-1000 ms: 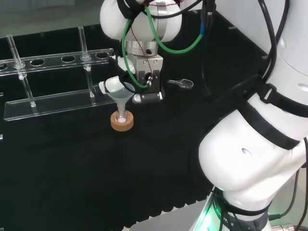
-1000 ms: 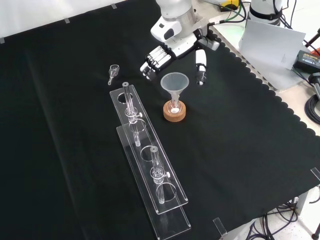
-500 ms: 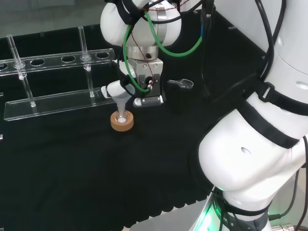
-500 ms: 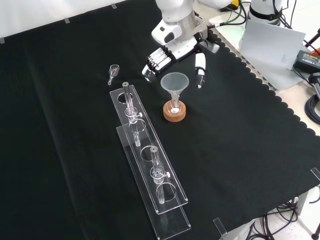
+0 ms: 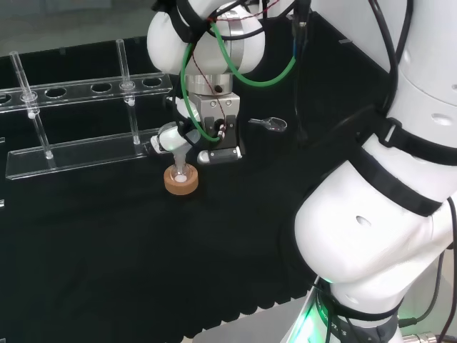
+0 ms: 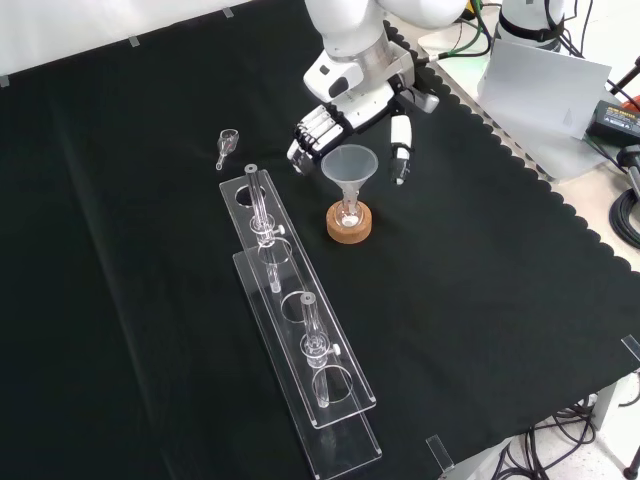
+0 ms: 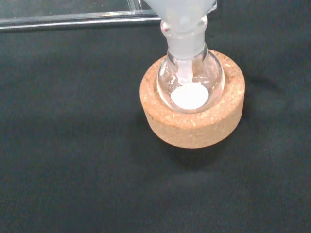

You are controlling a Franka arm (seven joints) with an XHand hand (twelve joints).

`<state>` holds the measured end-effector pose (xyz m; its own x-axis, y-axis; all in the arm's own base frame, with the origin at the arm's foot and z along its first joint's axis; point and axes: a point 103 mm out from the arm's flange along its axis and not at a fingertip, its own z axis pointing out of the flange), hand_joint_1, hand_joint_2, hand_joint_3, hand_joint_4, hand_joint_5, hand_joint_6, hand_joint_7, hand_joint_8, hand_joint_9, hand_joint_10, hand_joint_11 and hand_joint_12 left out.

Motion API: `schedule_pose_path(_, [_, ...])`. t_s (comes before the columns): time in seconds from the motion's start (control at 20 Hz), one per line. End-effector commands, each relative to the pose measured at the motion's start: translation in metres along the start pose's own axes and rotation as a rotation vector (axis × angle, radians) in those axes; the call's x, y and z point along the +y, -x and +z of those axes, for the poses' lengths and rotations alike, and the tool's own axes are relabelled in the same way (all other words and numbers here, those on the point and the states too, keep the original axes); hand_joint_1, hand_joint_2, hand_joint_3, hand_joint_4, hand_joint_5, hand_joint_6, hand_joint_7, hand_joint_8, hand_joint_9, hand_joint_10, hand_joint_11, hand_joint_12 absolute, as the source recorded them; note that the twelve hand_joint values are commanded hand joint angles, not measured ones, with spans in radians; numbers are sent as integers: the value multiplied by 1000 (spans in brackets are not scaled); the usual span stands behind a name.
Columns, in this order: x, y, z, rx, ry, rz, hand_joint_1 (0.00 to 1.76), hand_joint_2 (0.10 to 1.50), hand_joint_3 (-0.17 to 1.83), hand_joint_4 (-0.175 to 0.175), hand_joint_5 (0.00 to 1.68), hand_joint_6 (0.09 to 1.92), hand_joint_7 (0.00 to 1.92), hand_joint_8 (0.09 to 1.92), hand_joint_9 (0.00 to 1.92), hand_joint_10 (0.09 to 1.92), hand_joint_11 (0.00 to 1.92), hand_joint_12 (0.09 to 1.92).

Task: Remove the funnel from the round-bottom flask.

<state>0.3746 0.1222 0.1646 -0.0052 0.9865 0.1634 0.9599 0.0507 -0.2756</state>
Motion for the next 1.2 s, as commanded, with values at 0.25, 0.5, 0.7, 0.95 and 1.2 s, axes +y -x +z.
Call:
schedule_pose_path(0.25, [2,3,5,-11,-2,8,466,671,8,6,59,87,37,569,0,595,0,1344])
schedule_pose_path(0.5, [4,4,6,-22,-4,11,548,696,20,6,76,87,61,589,0,729,0,1365])
schedule_pose_path(0.7, [5,5,7,-23,-5,17,560,697,23,7,114,87,110,603,0,803,0,1378])
schedule_pose_path(0.95, [7,6,9,-24,-7,22,561,697,25,5,166,87,182,613,21,851,0,1392])
schedule_pose_path(1.2, [7,7,11,-21,-11,26,561,698,29,3,237,87,288,600,95,848,0,1416])
